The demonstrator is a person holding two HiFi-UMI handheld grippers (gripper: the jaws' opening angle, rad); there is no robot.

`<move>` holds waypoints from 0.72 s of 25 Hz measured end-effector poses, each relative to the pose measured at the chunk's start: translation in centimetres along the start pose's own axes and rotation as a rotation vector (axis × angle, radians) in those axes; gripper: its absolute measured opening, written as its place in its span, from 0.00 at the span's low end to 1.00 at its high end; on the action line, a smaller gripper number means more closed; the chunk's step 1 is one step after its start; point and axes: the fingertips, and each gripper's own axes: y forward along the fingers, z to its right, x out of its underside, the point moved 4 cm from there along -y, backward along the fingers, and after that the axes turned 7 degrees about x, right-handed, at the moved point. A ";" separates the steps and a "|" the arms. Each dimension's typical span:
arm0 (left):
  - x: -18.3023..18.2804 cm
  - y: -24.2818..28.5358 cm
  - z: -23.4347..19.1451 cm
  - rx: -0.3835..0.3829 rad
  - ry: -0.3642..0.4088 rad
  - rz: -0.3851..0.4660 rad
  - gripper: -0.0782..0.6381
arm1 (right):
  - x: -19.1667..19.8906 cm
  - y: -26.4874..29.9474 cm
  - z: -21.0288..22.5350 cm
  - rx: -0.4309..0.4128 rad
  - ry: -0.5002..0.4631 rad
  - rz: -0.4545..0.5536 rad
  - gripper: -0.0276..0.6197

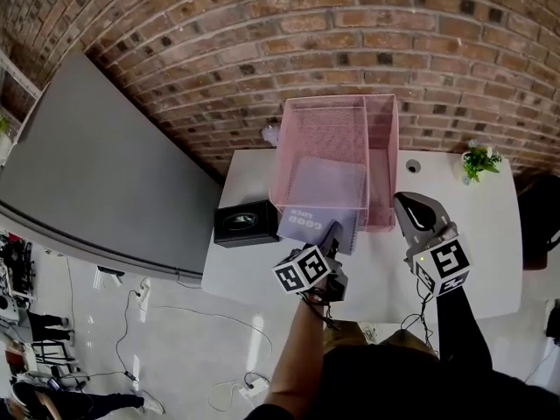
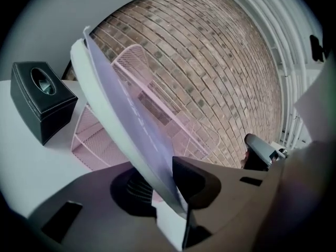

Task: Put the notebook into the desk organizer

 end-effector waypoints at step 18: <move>-2.0 4.9 0.3 0.041 0.055 -0.001 0.26 | 1.0 1.3 1.9 0.046 0.005 -0.034 0.04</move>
